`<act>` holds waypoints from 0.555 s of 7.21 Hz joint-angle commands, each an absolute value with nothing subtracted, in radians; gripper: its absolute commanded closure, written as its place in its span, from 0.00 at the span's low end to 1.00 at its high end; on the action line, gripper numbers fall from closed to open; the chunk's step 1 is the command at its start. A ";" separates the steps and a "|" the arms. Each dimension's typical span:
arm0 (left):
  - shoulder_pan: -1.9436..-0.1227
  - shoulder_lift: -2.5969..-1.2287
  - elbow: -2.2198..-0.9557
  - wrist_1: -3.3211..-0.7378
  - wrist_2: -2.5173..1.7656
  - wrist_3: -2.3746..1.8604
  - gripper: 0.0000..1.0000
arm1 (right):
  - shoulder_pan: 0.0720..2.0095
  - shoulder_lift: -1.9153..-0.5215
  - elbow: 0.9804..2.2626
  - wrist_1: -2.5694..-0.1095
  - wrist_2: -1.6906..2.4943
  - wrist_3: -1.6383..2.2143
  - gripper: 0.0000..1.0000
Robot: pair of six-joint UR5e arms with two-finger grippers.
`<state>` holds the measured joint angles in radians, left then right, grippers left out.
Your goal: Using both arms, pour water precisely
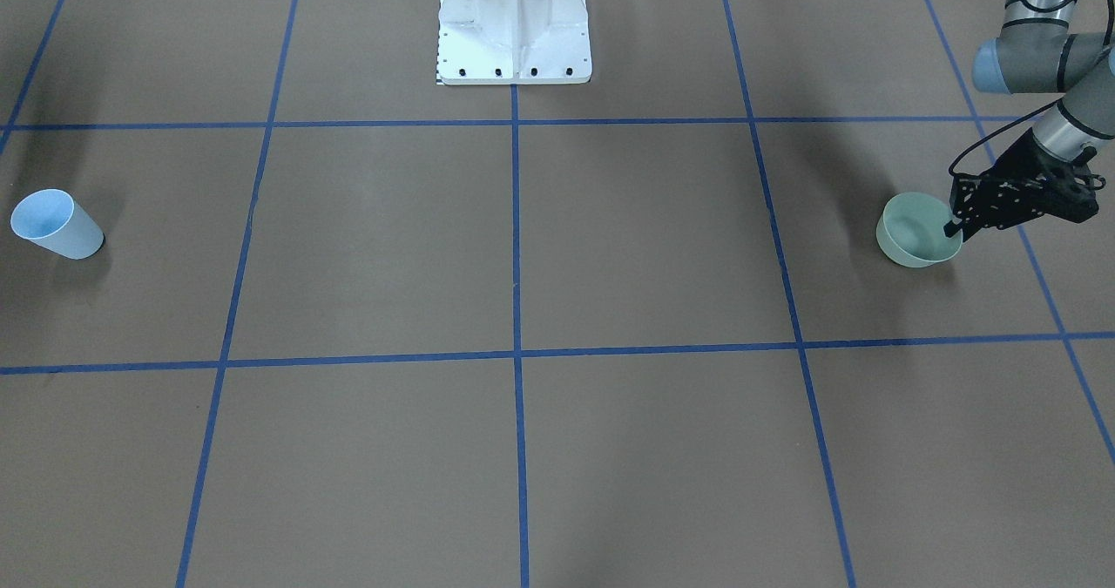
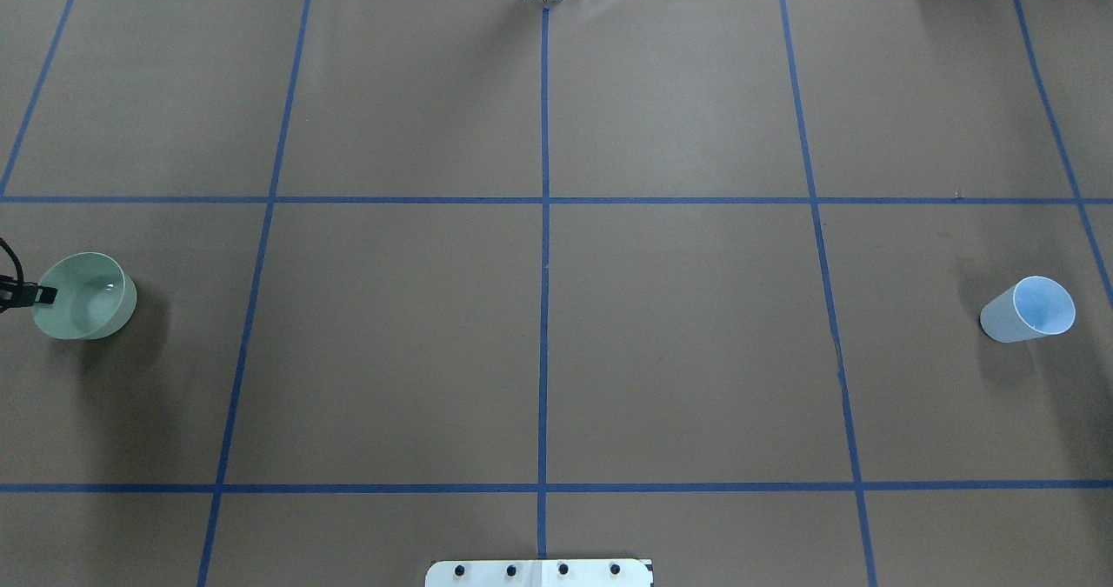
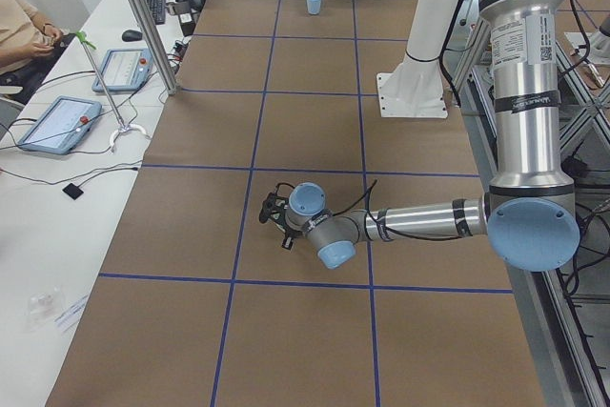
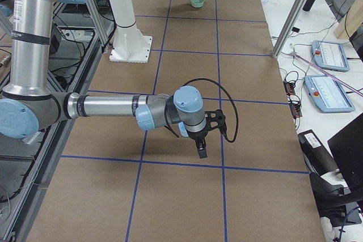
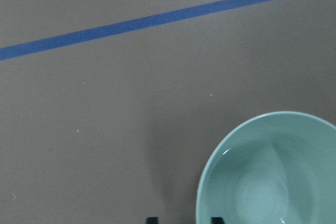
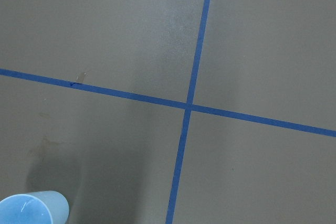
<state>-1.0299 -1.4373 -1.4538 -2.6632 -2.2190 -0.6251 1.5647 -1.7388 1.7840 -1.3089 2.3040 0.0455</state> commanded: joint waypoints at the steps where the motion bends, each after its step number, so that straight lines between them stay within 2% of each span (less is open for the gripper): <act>1: -1.029 -1.445 -1.495 -2.655 -2.300 -0.637 1.00 | 1.565 -1.741 1.784 -1.308 2.304 0.046 0.00; 4: -1.029 -1.586 -1.587 -2.512 -2.315 -0.805 1.00 | 1.565 -1.741 1.782 -1.308 2.301 0.043 0.00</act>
